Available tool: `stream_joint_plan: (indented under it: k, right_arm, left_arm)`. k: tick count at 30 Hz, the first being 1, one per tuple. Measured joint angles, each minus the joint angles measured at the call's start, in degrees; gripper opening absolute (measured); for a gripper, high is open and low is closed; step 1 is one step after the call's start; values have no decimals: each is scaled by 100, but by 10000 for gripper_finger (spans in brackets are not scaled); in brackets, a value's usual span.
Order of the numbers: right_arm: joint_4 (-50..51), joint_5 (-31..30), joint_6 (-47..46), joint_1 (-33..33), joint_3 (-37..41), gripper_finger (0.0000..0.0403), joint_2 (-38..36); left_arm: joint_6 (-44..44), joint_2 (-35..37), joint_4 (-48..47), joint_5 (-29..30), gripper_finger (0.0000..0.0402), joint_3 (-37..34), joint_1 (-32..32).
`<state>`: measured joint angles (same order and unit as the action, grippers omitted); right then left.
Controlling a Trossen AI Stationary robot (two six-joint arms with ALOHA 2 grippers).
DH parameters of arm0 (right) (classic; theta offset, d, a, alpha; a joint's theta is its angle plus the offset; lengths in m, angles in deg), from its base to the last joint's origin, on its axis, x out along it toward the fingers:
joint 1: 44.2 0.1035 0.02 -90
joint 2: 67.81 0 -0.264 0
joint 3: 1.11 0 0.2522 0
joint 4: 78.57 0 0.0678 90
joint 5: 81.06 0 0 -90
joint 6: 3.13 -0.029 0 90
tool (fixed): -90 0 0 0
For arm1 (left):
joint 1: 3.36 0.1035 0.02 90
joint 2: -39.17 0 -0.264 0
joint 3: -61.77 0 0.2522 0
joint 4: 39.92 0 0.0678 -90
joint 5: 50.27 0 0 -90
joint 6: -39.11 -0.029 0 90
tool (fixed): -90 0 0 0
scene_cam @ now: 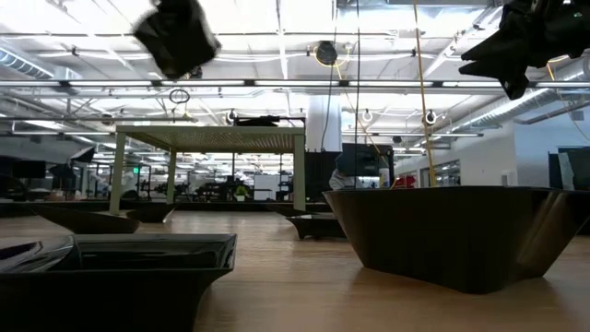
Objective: Pick & Place Mini shaped plates
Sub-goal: Put the distorted square plate on the shelf
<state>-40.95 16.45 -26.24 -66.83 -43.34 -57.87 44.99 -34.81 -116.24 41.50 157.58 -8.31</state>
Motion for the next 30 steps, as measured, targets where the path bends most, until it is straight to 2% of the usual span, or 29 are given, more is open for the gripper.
stream_joint_plan:
  k: [5, 7, 9, 11, 15, 19, 22, 30]
  right_arm:
    - [0, 2, 0, 0, 0, 105, 0]
    - [-1, 2, 0, 0, 0, 105, 0]
    - [0, 2, 0, 0, 0, 105, 0]
    - [-2, 2, 0, 0, 0, 105, 0]
    - [0, 2, 0, 0, 0, 105, 0]
    - [-1, 2, 0, 0, 0, 105, 0]
    - [0, 2, 0, 0, 0, 105, 0]
    - [0, 2, 0, 0, 0, 105, 0]
  left_arm:
    - [-738, -3, -189, 2030, 4, 359, 760]
    - [-1093, -7, -213, 2508, 6, 362, 1187]
    - [-1302, -62, -206, 2702, 11, 362, 1598]
    - [-1288, -136, -251, 2436, 12, 361, 1927]
    - [-1334, -131, -509, 1158, 4, 298, 2265]
    - [-1235, -192, -545, -6, 21, -2, 2320]
    - [-888, -153, -537, -433, 37, -304, 2260]
    - [94, -167, -478, -1043, 98, -1578, 1853]
